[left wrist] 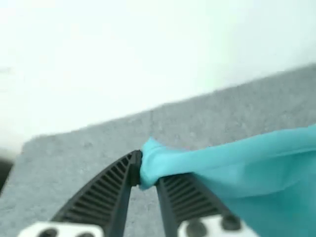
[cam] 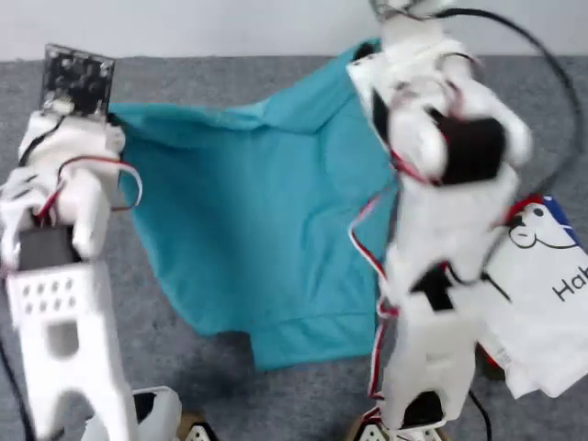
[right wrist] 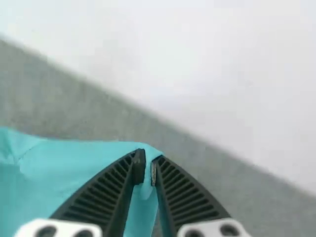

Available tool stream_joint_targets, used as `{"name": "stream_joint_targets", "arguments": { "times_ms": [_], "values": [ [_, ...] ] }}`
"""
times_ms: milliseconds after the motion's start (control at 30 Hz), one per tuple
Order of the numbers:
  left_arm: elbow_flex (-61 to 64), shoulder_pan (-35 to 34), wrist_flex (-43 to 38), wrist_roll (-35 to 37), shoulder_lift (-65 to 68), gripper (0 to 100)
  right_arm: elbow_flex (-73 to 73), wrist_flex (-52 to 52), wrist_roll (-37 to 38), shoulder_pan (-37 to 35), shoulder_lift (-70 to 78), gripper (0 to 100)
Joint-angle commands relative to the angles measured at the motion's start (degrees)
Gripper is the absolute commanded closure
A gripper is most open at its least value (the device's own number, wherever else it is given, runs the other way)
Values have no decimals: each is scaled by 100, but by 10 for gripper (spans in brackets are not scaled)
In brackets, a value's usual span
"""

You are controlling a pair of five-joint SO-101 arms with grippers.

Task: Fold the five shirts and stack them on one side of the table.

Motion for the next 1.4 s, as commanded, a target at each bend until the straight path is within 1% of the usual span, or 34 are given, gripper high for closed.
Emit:
{"name": "stream_joint_targets", "arguments": {
  "times_ms": [0,100,300,433,533,667,767,867,933,1033,1233,1367],
  "values": [
    [-391,-44,563,-18,-703,987,-176,233,44,251,-1314,988],
    [-936,-35,1143,-9,-941,987,-26,242,44,426,-2114,988],
    [-3002,0,2629,-9,-1152,987,1029,224,-281,963,-3618,989],
    [-4242,0,3253,-9,-1319,987,1741,215,-290,1059,-4549,989],
    [-4708,9,3560,-9,-1565,987,2189,215,-299,1068,-5244,989],
    [-4743,9,3745,-9,-1996,987,2488,198,-580,1077,-6026,989],
    [-4760,-26,3719,-9,-2295,987,2523,57,-642,1165,-6369,989],
    [-4769,-35,3719,229,-2488,987,2558,-277,-668,1754,-6589,989],
    [-4787,-35,3710,440,-2593,987,2558,-479,-835,2114,-6695,989],
    [-4787,-44,3701,519,-2673,987,2558,-734,-1055,2404,-6782,989],
    [-4743,-35,3622,519,-2664,987,2585,-769,-1169,2536,-6747,989],
    [-4673,-35,3622,510,-2629,987,3244,-875,-1178,2607,-6747,989]
  ]
}}
